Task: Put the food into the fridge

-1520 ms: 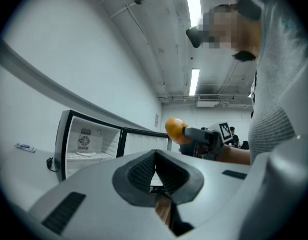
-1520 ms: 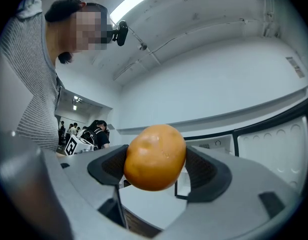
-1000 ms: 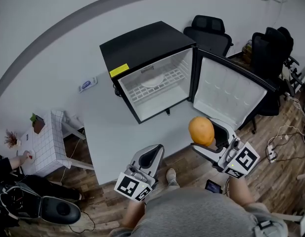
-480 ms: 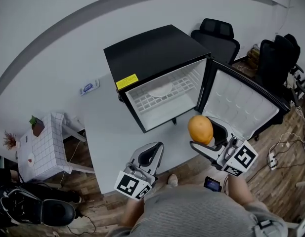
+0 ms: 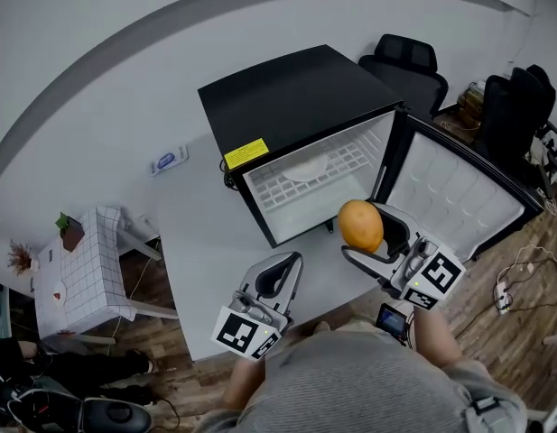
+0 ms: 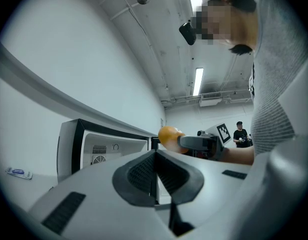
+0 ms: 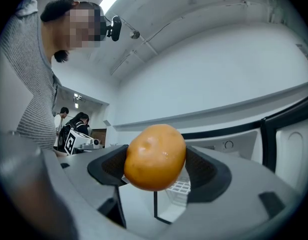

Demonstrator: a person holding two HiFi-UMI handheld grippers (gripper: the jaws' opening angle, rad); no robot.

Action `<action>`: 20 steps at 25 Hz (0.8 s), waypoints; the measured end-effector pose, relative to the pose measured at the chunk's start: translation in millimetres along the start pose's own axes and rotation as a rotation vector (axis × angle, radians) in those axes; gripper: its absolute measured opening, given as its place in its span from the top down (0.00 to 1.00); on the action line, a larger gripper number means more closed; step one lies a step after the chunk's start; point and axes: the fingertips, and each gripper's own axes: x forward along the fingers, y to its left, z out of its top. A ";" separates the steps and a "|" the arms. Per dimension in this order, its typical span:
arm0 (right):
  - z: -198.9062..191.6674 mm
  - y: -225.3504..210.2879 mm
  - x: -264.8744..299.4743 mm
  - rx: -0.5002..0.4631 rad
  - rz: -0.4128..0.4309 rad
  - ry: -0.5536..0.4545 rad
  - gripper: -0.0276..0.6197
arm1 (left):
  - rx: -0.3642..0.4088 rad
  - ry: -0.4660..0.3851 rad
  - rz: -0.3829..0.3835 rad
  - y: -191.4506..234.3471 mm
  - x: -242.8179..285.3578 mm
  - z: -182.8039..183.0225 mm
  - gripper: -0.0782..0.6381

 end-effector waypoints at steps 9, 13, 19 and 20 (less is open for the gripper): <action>-14.2 -19.5 31.6 0.001 0.031 0.038 0.41 | 0.003 -0.018 0.011 13.8 6.4 -1.9 0.88; -17.8 -31.0 46.8 0.002 0.052 0.053 0.41 | 0.018 -0.041 0.042 27.2 12.6 -2.0 0.88; -31.4 -47.4 67.4 -0.012 0.078 0.083 0.41 | 0.045 -0.034 0.084 48.9 31.7 -13.0 0.88; -34.1 -50.6 70.6 -0.016 0.082 0.090 0.41 | 0.047 -0.035 0.085 50.8 35.1 -14.5 0.88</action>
